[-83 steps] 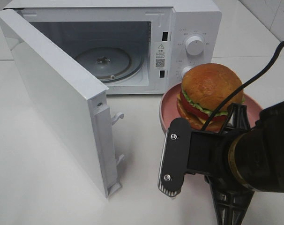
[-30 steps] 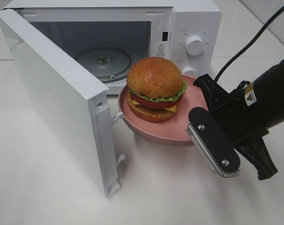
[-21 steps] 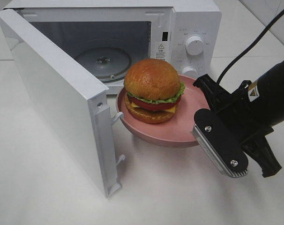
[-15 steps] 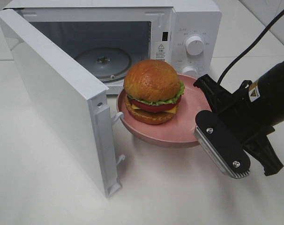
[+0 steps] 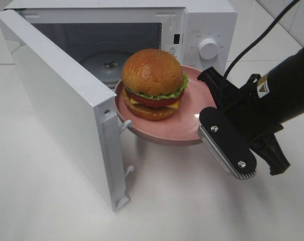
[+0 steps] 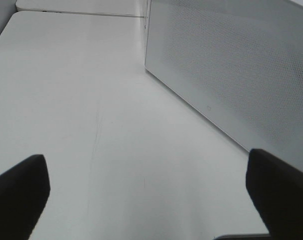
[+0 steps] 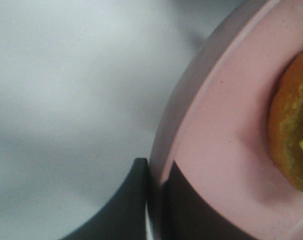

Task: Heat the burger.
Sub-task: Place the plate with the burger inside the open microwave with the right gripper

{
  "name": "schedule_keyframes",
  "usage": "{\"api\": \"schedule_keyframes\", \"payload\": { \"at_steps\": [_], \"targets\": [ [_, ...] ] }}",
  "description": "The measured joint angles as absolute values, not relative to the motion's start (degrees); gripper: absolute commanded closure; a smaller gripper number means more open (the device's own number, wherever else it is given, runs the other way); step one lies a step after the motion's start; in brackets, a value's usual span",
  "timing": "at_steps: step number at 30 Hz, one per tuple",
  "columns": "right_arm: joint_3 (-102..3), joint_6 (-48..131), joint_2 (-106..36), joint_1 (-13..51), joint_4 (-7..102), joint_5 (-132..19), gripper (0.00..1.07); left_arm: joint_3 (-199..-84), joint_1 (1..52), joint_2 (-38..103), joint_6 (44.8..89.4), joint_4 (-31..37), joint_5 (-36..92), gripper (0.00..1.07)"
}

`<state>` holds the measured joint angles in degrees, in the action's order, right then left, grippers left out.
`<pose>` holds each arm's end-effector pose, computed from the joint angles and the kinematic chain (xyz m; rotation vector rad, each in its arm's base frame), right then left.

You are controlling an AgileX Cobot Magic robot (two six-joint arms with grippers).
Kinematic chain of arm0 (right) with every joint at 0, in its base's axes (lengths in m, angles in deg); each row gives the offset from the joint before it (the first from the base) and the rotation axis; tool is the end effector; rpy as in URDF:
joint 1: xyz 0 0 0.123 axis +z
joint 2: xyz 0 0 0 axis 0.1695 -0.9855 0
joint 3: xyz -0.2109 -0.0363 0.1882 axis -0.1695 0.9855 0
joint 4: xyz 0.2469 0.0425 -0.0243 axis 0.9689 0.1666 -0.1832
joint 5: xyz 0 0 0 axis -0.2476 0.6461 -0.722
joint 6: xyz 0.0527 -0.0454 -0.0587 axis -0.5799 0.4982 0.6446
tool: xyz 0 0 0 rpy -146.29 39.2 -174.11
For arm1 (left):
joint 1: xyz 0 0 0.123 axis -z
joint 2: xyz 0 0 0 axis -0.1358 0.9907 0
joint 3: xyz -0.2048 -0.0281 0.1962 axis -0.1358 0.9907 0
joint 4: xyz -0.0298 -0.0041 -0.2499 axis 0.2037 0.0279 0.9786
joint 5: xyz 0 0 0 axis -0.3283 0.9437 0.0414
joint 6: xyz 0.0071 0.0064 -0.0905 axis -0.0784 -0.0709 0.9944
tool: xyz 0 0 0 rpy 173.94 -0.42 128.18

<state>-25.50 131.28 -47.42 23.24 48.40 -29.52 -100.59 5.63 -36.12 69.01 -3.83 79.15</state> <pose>0.2240 0.1463 0.2161 -2.3276 1.1655 -0.3891 -0.0084 -0.0113 0.2800 0.0046 2.0382 -0.1178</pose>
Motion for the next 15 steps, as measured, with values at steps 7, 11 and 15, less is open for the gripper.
{"api": "schedule_keyframes", "payload": {
  "at_steps": [7,11,15],
  "targets": [
    [-27.68,131.17,-50.40,23.30,48.40,-29.86,1.07,-100.59,5.63,-36.12,69.01,-3.83,79.15,0.06],
    [-29.62,131.11,-52.23,24.56,48.35,-29.92,1.07,-100.59,5.63,-36.12,69.01,-3.83,79.15,0.06],
    [-31.17,130.88,-53.72,25.31,48.40,-29.97,1.07,-100.59,5.63,-36.12,69.01,-3.83,79.15,0.06]
  ]
}}
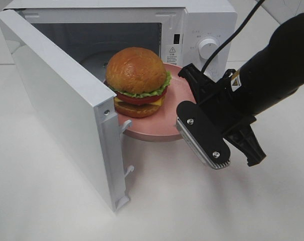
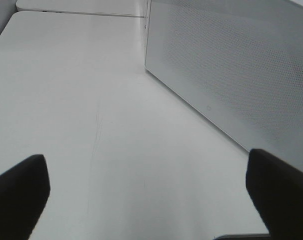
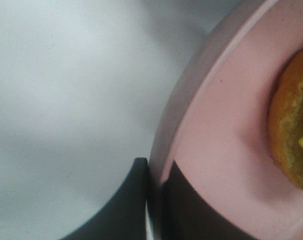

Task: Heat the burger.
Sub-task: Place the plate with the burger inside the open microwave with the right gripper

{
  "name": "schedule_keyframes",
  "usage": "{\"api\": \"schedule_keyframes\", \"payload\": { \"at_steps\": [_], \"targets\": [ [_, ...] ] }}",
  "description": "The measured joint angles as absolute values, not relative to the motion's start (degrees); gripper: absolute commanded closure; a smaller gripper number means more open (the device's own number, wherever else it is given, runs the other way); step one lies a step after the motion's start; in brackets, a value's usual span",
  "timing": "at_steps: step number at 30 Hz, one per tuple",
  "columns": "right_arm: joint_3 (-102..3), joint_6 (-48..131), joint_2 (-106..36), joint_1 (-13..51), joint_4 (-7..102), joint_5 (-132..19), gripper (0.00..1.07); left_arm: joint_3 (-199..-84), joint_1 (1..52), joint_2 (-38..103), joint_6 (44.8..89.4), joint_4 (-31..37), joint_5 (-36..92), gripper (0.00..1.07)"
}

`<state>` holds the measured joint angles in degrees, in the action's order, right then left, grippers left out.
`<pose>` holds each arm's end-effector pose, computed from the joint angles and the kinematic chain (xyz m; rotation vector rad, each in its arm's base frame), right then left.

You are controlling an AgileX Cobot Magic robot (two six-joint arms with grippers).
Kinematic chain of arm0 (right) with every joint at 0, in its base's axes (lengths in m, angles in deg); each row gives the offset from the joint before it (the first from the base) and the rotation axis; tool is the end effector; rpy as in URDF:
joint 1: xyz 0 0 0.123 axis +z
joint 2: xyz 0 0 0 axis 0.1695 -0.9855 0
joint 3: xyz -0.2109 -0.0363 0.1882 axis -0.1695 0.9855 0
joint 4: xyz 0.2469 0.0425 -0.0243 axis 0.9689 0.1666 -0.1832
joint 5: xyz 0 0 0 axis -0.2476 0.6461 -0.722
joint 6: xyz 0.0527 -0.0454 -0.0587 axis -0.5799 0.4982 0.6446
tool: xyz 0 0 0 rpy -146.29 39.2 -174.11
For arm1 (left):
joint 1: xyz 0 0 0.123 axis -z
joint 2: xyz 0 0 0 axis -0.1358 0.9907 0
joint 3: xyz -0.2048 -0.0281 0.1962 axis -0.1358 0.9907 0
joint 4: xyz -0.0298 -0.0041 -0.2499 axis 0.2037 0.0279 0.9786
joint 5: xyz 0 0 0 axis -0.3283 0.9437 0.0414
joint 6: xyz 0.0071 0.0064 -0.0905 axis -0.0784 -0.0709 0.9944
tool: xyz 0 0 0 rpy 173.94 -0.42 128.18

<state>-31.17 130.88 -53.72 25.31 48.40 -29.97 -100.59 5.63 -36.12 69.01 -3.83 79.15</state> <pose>0.2429 0.1714 0.2124 -2.3433 1.1312 -0.3721 -0.0084 -0.0113 0.2800 0.0046 2.0382 -0.1178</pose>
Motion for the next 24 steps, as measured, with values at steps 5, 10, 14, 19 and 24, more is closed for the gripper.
{"api": "schedule_keyframes", "payload": {
  "at_steps": [5,10,14,19,24],
  "targets": [
    [-33.18,130.65,-56.30,25.59,48.40,-30.09,1.07,-100.59,5.63,-36.12,69.01,-3.83,79.15,0.06],
    [-35.30,129.79,-58.36,26.62,48.58,-30.55,1.07,-100.59,5.63,-36.12,69.01,-3.83,79.15,0.06],
    [-37.76,129.79,-61.00,27.08,48.58,-31.01,1.07,-100.59,5.63,-36.12,69.01,-3.83,79.15,0.06],
    [-40.11,129.73,-63.35,27.14,48.58,-30.95,1.07,-100.59,5.63,-36.12,69.01,-3.83,79.15,0.06],
    [-43.26,129.73,-65.75,27.14,48.58,-30.66,1.07,-100.59,5.63,-36.12,69.01,-3.83,79.15,0.06]
  ]
}}
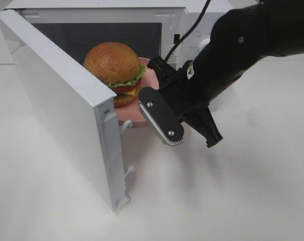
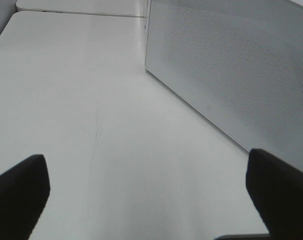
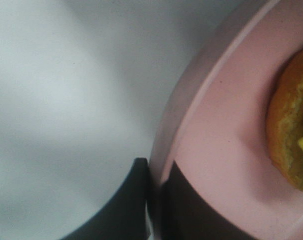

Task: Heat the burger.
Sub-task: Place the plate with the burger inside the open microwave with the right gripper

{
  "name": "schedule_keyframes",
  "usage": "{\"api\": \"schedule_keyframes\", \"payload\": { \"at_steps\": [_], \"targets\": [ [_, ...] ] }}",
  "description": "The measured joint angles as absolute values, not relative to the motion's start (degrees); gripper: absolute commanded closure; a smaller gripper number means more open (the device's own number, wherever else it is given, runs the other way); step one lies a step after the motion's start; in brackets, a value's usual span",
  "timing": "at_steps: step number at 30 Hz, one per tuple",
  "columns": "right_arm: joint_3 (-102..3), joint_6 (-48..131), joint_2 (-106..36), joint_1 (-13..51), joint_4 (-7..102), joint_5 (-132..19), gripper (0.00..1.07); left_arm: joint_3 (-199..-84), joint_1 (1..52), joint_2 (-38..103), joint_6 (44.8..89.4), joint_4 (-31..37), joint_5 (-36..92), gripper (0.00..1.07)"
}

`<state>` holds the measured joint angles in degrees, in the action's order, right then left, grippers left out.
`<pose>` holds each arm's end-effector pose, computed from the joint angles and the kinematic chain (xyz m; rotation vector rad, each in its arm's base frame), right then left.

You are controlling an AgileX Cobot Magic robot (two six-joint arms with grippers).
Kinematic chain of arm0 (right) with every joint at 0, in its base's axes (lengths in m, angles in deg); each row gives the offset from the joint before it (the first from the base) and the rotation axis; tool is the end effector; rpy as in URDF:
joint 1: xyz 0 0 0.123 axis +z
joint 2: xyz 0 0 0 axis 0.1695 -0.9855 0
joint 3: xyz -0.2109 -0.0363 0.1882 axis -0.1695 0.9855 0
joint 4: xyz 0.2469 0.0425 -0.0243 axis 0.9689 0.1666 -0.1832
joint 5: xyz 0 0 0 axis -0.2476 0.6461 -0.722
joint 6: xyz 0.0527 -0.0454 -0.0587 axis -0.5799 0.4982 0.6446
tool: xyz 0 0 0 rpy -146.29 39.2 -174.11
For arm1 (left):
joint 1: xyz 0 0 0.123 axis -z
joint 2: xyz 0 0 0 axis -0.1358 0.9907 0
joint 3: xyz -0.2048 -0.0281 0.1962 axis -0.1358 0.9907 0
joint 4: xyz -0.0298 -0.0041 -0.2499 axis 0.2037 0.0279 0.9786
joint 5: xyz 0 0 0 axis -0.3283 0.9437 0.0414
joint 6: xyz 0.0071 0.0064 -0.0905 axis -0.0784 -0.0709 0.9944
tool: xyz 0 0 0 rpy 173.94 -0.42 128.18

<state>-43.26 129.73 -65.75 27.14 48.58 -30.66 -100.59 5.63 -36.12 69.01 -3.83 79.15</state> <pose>0.2850 0.2150 0.2019 -2.3325 1.1127 -0.3580 -0.0084 -0.0113 0.2800 0.0046 2.0382 -0.1178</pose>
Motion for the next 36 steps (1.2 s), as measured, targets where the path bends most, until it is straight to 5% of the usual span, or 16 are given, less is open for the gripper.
{"api": "schedule_keyframes", "payload": {
  "at_steps": [36],
  "targets": [
    [-61.25,127.90,-81.80,27.20,50.75,-29.34,1.07,-100.59,5.63,-36.12,69.01,-3.83,79.15,0.06]
  ]
}}
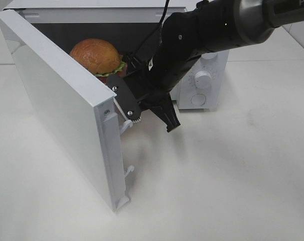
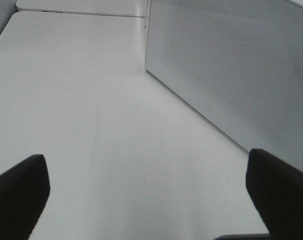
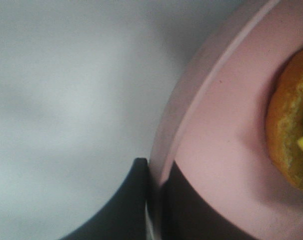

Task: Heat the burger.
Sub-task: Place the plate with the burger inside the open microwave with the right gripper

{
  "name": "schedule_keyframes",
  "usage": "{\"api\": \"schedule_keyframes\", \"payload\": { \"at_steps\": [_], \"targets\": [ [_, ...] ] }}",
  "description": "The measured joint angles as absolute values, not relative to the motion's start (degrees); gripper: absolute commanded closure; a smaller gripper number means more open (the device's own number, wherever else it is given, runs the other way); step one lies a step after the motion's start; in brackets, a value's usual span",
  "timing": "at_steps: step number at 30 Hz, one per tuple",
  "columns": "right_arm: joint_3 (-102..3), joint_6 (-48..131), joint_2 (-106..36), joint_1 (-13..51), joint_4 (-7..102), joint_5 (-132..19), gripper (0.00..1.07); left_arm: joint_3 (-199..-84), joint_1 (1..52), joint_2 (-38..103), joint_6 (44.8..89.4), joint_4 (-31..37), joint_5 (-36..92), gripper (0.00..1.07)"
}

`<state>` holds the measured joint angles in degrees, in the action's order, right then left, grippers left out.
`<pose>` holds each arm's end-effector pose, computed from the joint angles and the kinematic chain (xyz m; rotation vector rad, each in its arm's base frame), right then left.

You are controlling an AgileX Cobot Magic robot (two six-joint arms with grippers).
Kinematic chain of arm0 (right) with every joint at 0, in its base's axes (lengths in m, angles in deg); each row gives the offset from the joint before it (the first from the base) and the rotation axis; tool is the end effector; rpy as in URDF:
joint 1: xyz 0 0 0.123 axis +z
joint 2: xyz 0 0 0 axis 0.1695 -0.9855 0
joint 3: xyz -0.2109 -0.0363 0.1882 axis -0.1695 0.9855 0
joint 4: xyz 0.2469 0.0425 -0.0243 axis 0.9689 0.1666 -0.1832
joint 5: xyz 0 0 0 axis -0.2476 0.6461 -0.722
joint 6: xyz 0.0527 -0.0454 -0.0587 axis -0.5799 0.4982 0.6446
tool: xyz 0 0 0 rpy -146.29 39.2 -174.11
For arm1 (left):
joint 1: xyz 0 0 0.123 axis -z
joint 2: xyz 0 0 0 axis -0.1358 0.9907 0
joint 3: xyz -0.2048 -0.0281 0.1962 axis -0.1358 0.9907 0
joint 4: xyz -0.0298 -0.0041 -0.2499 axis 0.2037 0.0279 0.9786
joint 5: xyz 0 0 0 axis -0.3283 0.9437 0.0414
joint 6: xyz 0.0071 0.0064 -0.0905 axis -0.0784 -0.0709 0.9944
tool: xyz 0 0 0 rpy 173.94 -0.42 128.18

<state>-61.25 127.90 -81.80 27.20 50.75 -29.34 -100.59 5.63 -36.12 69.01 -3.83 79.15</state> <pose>0.3453 0.2626 0.1763 -2.2791 1.1728 -0.3197 -0.0084 -0.0113 0.2800 0.0046 2.0382 -0.1178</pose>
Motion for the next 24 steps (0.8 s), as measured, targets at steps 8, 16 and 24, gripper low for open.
{"api": "schedule_keyframes", "payload": {
  "at_steps": [8,16,24],
  "targets": [
    [-69.22,121.08,-86.78,27.20,47.26,-26.65,1.07,-100.59,5.63,-36.12,69.01,-3.83,79.15,0.06],
    [-74.66,119.36,-90.33,27.20,47.26,-26.13,1.07,-100.59,5.63,-36.12,69.01,-3.83,79.15,0.06],
    [-81.25,109.57,-94.63,27.20,41.93,-24.93,1.07,-100.59,5.63,-36.12,69.01,-3.83,79.15,0.06]
  ]
}}
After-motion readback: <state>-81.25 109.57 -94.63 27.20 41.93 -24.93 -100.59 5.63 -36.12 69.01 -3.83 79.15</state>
